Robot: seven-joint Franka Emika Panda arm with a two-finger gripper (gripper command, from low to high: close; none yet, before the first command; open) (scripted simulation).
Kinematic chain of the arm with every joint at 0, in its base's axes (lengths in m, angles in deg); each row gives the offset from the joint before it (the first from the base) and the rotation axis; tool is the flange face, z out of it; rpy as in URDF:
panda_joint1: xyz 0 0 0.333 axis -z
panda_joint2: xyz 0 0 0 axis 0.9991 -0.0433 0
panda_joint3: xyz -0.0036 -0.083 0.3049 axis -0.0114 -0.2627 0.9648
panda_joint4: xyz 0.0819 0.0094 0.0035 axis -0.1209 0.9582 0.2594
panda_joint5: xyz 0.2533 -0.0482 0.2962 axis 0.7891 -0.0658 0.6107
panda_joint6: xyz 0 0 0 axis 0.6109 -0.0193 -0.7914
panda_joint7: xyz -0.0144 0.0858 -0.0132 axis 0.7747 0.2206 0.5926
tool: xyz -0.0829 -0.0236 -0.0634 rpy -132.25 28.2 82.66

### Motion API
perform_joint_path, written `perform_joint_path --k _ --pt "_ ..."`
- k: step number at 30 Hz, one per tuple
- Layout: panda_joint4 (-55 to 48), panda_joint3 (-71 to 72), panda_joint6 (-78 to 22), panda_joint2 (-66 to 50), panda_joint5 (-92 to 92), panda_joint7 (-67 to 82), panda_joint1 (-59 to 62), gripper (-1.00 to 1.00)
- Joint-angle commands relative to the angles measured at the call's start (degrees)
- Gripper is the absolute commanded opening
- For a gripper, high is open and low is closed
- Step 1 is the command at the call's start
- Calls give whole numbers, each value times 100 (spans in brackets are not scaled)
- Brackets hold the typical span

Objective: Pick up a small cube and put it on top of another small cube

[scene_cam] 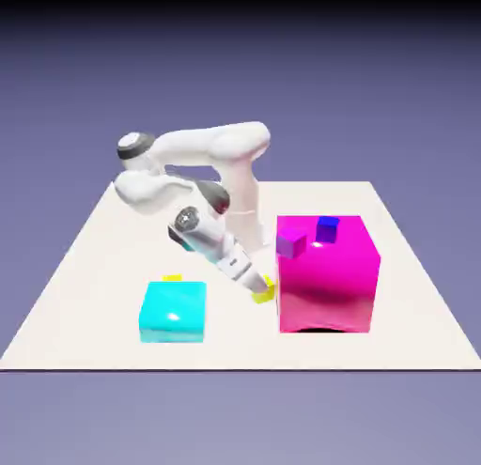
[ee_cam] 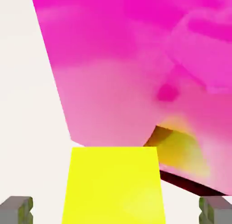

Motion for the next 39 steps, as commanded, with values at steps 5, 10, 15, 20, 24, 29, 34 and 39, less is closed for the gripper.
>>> perform_joint_path --k 5,10,15,20,24,29,34,39 --pt "2 310 -148 -11 284 2 38 -100" --pt "109 1103 -133 -332 1143 -39 439 -100" --pt "453 1322 1076 -1317 1794 -193 1478 -100" --pt "797 1542 2286 -2302 2445 -348 2516 -100" --pt "1072 1718 3253 -3090 2965 -471 3346 -100" --pt "1416 1937 4462 -4075 3616 -626 4385 -100" --pt "1585 1887 5296 -4677 3932 -740 4762 -100" --pt "1460 1018 6061 -4908 3676 -878 3725 -100"
